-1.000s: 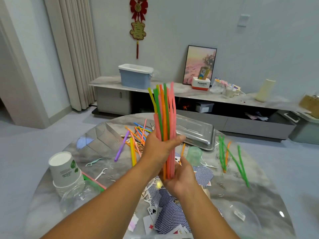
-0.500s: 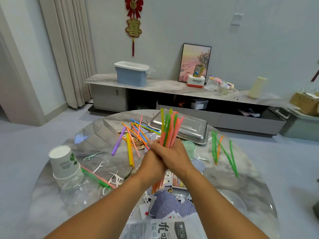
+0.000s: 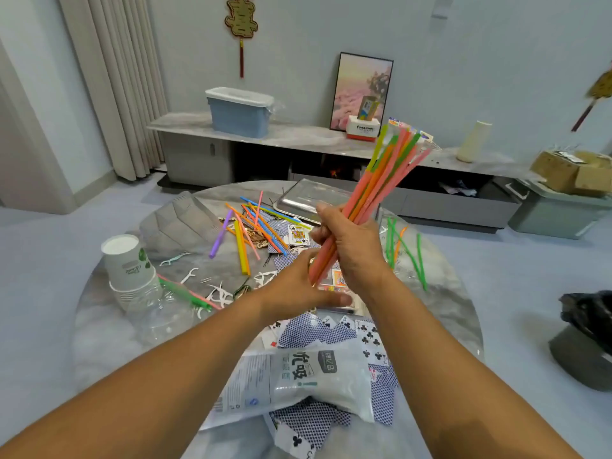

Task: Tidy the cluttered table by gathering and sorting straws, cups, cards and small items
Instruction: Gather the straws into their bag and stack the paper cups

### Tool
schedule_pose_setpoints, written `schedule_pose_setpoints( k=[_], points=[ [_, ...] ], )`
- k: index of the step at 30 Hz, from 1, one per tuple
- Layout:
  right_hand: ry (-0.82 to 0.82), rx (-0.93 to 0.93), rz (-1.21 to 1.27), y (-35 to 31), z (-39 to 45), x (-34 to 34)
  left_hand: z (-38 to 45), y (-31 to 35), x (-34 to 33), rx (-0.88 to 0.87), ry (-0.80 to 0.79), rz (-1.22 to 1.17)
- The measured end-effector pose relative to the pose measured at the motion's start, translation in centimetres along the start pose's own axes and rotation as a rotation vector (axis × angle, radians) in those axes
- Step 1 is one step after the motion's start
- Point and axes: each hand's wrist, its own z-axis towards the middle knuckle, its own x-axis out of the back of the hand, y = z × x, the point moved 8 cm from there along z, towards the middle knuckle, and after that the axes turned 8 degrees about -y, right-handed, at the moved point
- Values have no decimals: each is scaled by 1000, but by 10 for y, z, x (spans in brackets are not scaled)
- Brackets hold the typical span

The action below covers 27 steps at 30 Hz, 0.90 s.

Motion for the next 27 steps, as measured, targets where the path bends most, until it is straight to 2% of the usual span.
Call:
schedule_pose_setpoints(
  k=[4,9,12,14,17,22,24,27],
  points=[
    [106,32,52,-4,-16,39,-36,-16,-38,83,-143,278],
    [225,8,85,-5,-36,73,-53,-40,-100,170,-219,835],
    [248,-8,90,-9,-40,83,-46,-42,-119,192,-253,964],
    [236,-5,108,-17,-43,85,-40,-37,-120,170,-209,1006],
    [205,-6,223,-28,-46,83,-40,-21,-104,80,-70,909],
    [143,-128,782,-39,-49,77,-55,26,-28,-35,209,464],
    [125,-185,938,-39,-51,71,-65,42,-2,-105,268,312],
    [93,-231,1035,-37,-53,53,-84,59,18,-173,322,251]
  ],
)
